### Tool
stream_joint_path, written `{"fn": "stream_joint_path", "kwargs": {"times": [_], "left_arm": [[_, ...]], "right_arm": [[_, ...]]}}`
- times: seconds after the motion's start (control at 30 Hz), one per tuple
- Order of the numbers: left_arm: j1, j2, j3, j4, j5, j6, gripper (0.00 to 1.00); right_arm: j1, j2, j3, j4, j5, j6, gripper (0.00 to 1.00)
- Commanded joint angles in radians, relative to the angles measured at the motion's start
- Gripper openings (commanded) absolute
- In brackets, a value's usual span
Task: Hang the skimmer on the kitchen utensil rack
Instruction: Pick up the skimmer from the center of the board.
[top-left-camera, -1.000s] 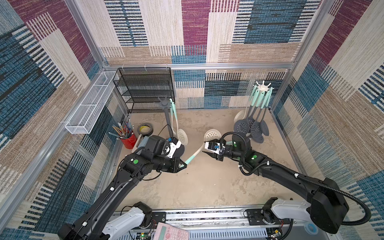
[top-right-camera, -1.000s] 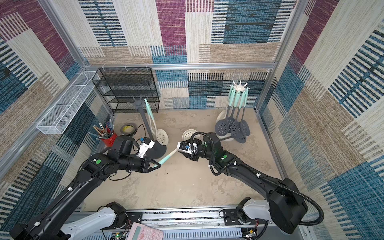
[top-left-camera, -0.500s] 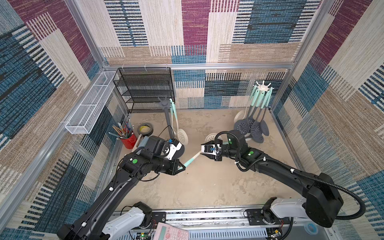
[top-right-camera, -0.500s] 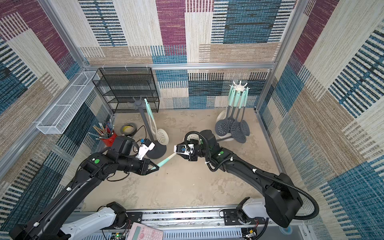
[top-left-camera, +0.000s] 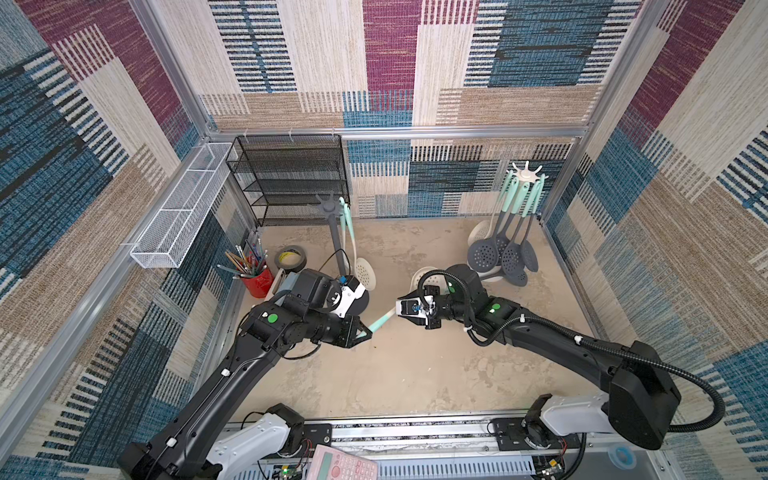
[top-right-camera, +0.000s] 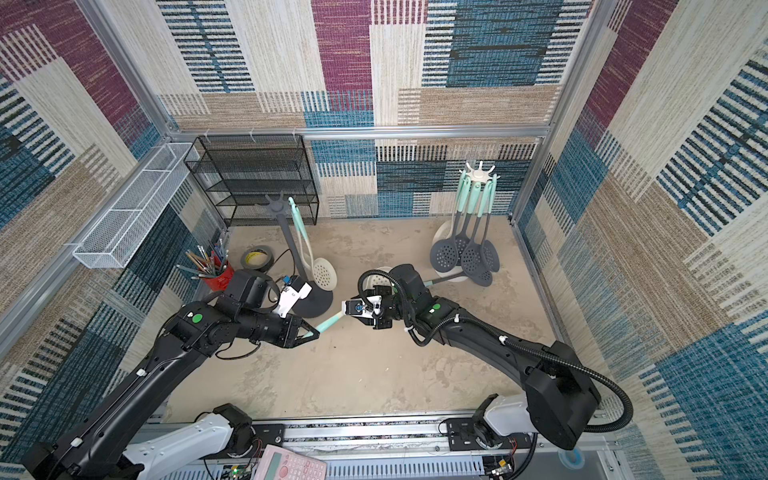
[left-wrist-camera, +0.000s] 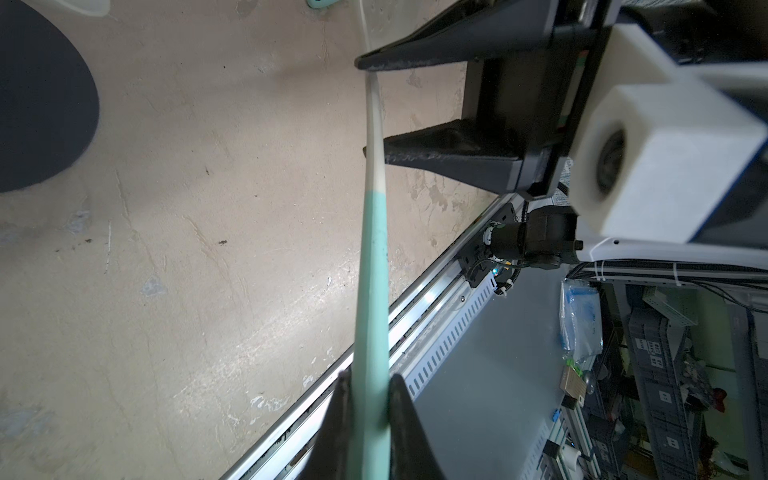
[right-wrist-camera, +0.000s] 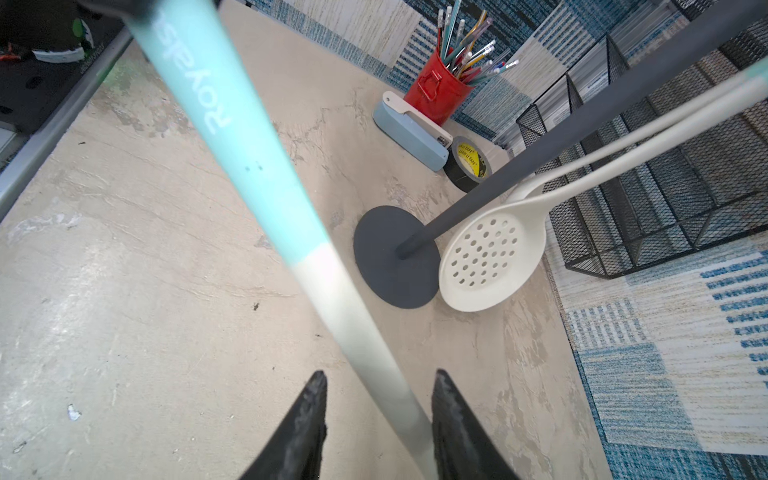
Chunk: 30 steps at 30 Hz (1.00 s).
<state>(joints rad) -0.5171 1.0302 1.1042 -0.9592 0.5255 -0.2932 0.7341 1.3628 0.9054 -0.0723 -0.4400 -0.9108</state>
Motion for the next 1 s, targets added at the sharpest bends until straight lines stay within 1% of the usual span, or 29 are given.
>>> {"fn": "stream_joint_path", "kwargs": {"times": [0.0,0.17,0.33,0.63,0.8,0.97], "left_arm": [[0.003,0.001,0.011,-0.006,0.015,0.02,0.0],[0.002,0.0,0.006,-0.006,0.021,0.021,0.0],[0.003,-0.005,-0.006,-0.005,0.022,0.025,0.0],[0.002,-0.012,0.011,-0.006,0.0,0.028,0.0],[0.002,-0.02,0.027,-0.006,-0.025,0.019,0.07],[0.002,-0.041,0.05,-0.006,-0.064,0.008,0.19]], "right_arm": [[0.012,0.011,0.008,0.033,0.04,-0.02,0.4],[0.028,0.029,0.01,0.048,0.066,-0.041,0.37],[0.044,0.048,0.012,0.069,0.096,-0.058,0.3],[0.045,0.047,-0.008,0.105,0.11,-0.062,0.14],[0.045,0.039,-0.026,0.126,0.122,-0.048,0.1],[0.045,0.02,-0.057,0.154,0.122,-0.004,0.08]]}}
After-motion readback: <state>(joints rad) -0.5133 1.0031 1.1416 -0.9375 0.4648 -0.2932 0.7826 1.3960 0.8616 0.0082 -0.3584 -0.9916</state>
